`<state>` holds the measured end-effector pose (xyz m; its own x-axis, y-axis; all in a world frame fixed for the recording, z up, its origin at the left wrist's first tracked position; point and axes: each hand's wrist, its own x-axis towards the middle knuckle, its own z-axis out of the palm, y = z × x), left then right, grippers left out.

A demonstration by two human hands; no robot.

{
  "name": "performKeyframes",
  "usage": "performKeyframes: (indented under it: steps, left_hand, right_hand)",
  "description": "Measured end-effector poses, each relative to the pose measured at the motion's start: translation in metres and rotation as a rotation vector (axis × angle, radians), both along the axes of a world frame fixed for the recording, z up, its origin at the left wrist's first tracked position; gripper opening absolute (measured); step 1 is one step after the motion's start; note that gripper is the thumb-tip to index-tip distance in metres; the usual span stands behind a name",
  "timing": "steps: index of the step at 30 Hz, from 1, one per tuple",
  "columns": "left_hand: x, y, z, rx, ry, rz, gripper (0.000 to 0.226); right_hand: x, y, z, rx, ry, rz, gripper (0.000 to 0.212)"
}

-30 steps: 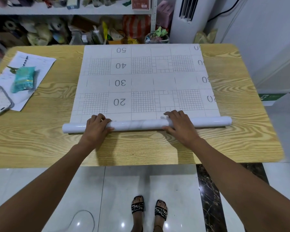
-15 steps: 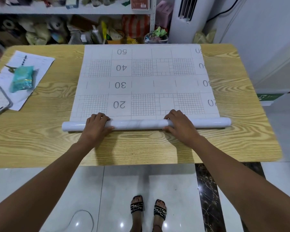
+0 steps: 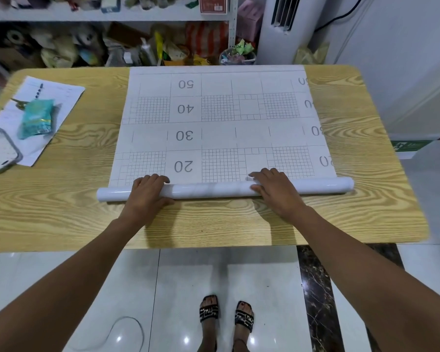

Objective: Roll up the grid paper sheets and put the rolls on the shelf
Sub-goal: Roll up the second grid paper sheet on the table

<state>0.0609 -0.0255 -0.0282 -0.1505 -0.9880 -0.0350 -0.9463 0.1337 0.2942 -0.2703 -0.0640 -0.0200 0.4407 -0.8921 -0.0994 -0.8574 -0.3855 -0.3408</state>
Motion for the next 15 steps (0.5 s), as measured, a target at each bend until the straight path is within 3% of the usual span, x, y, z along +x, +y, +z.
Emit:
performKeyframes:
  steps: [6,11,15]
  left_hand:
    - [0.003,0.002,-0.004,-0.009,0.025,0.037,0.032]
    - [0.004,0.003,-0.003,-0.041,-0.061,0.021,0.032]
    - [0.005,0.002,0.0,-0.049,-0.096,0.0,0.035]
  right_hand:
    - [0.0,0.009,0.005,-0.022,-0.017,-0.024,0.044]
    - [0.0,0.012,-0.004,-0.053,0.035,0.005,0.059]
    - [0.002,0.014,-0.004,-0.051,0.035,-0.005,0.055]
